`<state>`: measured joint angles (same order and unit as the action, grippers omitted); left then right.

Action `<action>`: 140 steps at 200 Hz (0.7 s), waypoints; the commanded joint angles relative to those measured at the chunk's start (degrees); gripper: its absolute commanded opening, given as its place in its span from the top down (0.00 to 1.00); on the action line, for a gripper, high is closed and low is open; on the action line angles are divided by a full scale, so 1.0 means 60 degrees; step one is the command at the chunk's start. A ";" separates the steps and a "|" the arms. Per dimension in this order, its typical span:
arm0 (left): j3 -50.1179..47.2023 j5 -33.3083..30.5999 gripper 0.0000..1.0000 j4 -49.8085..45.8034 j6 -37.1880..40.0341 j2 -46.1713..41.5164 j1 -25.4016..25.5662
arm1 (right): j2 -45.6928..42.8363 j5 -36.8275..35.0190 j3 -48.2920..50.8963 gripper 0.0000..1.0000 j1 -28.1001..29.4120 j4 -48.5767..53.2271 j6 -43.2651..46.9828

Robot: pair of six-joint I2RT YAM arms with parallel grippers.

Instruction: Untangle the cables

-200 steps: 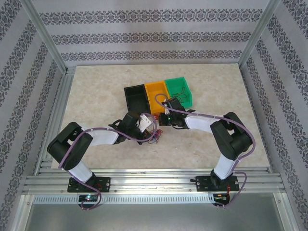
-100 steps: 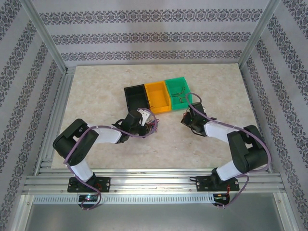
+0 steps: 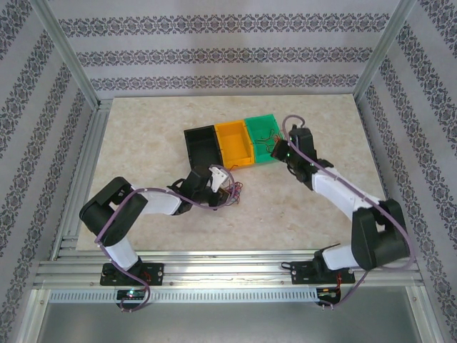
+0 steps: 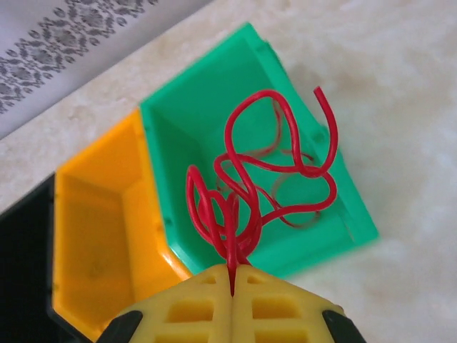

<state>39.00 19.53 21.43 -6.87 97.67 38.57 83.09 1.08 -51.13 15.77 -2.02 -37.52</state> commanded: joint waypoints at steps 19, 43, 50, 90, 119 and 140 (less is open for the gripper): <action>0.0123 0.0228 1.00 -0.0641 0.0453 0.0155 0.0394 | 0.2293 0.1838 -0.2345 0.85 -0.0461 0.0205 0.0888; 0.0171 0.0221 1.00 -0.0659 0.0519 0.0172 0.0457 | 0.2614 0.2102 -0.2655 0.57 -0.0504 0.0224 0.0436; 0.0179 0.0203 1.00 -0.0657 0.0535 0.0186 0.0484 | 0.2514 0.2108 -0.2515 0.55 -0.0423 0.0163 0.0401; 0.0227 0.0159 1.00 -0.0692 0.0631 0.0299 0.0574 | 0.1547 0.2727 -0.1011 0.51 0.0594 0.0255 0.1426; 0.0223 0.0158 1.00 -0.0584 0.0632 0.0382 0.0574 | 0.0969 0.3389 0.0337 0.51 0.1407 0.0183 0.1705; 0.0232 0.0151 1.00 -0.0525 0.0654 0.0450 0.0574 | 0.0830 0.3551 0.0905 0.52 0.2002 0.0176 0.1845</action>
<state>39.81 19.70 20.62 -4.47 98.17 40.91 89.65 19.03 -49.08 25.10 -1.48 -29.23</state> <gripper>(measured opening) 0.093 0.487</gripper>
